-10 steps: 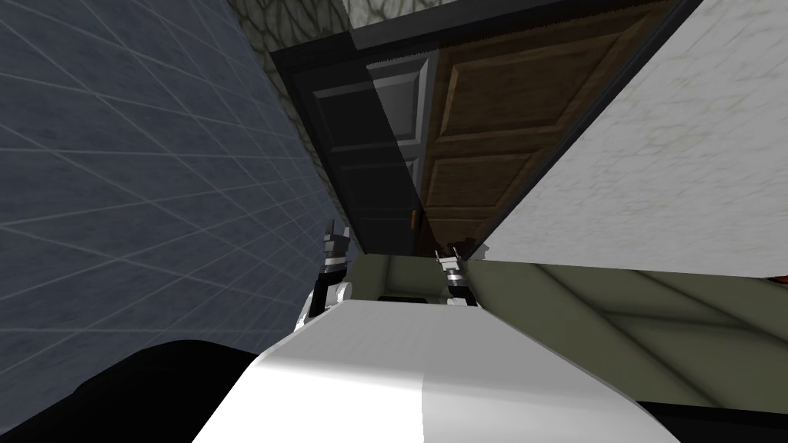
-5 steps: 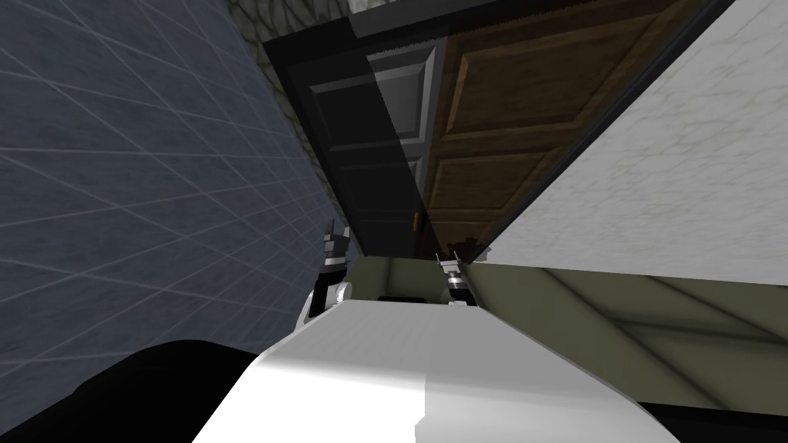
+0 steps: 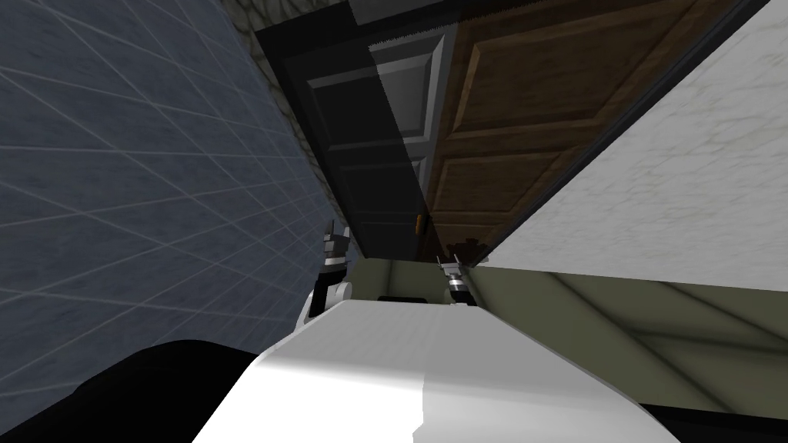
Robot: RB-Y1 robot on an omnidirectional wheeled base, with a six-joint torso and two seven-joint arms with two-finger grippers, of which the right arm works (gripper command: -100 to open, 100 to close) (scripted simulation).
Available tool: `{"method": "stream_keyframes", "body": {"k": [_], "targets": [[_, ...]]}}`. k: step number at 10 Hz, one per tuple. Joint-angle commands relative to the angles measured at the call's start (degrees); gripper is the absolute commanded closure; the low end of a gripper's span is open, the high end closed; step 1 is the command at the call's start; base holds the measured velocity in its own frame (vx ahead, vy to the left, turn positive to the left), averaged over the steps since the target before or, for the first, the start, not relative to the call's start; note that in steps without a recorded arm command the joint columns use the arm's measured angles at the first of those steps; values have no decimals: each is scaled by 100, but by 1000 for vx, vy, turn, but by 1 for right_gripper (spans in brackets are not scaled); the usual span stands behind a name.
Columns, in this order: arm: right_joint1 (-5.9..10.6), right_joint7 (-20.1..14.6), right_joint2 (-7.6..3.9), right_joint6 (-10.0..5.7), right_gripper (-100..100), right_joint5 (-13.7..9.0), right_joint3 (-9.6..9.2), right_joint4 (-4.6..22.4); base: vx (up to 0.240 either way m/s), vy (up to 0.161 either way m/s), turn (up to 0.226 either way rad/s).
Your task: Pull the door open
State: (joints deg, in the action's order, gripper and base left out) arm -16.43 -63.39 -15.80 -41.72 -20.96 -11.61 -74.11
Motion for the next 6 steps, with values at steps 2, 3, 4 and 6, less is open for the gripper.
{"method": "stream_keyframes", "body": {"k": [2,3,4,6], "targets": [[55,-340,-80,-78,-100,-122,-59,238,100,33,15],[80,-456,-107,-111,-100,-163,-81,334,98,33,11],[104,-570,-132,-144,-100,-204,-103,428,98,23,11],[153,-798,-183,-211,-100,-285,-146,616,106,19,14]]}}
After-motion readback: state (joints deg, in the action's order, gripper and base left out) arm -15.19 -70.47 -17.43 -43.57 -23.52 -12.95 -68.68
